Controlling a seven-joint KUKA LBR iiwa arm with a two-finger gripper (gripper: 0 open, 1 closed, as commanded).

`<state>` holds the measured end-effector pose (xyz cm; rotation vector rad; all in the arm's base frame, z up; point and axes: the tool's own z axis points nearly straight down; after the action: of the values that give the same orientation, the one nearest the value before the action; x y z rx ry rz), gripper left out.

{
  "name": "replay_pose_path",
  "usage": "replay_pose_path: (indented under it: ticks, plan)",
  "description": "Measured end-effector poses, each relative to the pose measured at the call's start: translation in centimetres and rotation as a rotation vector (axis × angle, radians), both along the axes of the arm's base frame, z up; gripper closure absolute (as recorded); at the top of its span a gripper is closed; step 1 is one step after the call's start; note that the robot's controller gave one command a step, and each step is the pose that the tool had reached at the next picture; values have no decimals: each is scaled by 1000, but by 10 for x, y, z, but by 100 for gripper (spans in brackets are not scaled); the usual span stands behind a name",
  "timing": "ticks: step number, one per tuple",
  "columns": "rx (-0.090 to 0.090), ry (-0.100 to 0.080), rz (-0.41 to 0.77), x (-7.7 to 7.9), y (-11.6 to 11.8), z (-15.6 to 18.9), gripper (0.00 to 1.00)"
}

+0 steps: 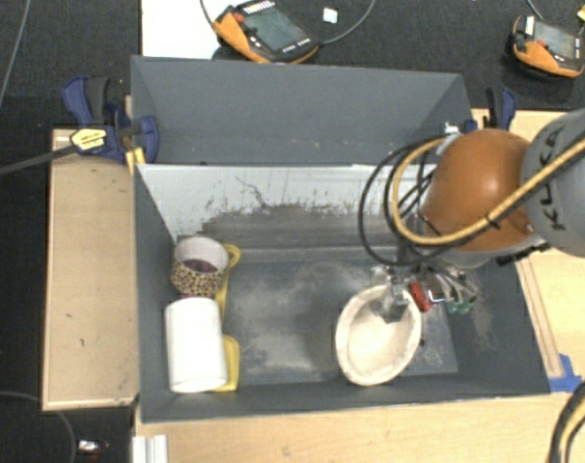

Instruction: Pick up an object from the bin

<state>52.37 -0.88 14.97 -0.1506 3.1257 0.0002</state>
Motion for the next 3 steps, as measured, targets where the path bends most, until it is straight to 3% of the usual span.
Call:
replay_pose_path:
  ticks: [1,2,3]
  plan:
    - [4,12,60,13,29,-63,100]
    - [0,-6,19,0,0,120,100]
    - [0,-6,18,0,0,120,100]
